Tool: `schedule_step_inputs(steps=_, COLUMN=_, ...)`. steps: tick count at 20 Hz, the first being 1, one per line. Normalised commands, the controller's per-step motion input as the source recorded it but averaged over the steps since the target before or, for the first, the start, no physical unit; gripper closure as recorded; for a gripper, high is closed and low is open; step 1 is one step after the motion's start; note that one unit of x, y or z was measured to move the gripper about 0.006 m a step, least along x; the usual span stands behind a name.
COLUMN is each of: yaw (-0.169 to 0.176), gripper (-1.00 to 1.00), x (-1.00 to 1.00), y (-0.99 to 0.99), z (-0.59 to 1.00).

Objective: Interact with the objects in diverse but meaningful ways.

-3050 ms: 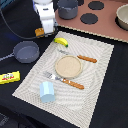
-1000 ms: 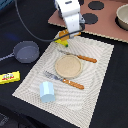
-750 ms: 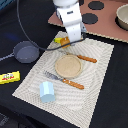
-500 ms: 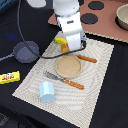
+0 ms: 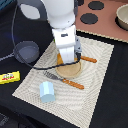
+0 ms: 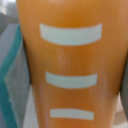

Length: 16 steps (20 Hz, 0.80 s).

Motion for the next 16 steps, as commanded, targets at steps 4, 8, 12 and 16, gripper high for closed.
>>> schedule_step_inputs(steps=4, yaw=-0.058, gripper=1.0, x=0.83, y=-0.07, z=0.42)
schedule_step_inputs(steps=8, yaw=-0.051, gripper=1.0, x=0.84, y=-0.05, z=0.46)
schedule_step_inputs(steps=12, yaw=-0.043, gripper=1.0, x=0.8, y=-0.13, z=0.29)
schedule_step_inputs(steps=16, yaw=-0.033, gripper=-1.0, x=0.77, y=-0.18, z=0.14)
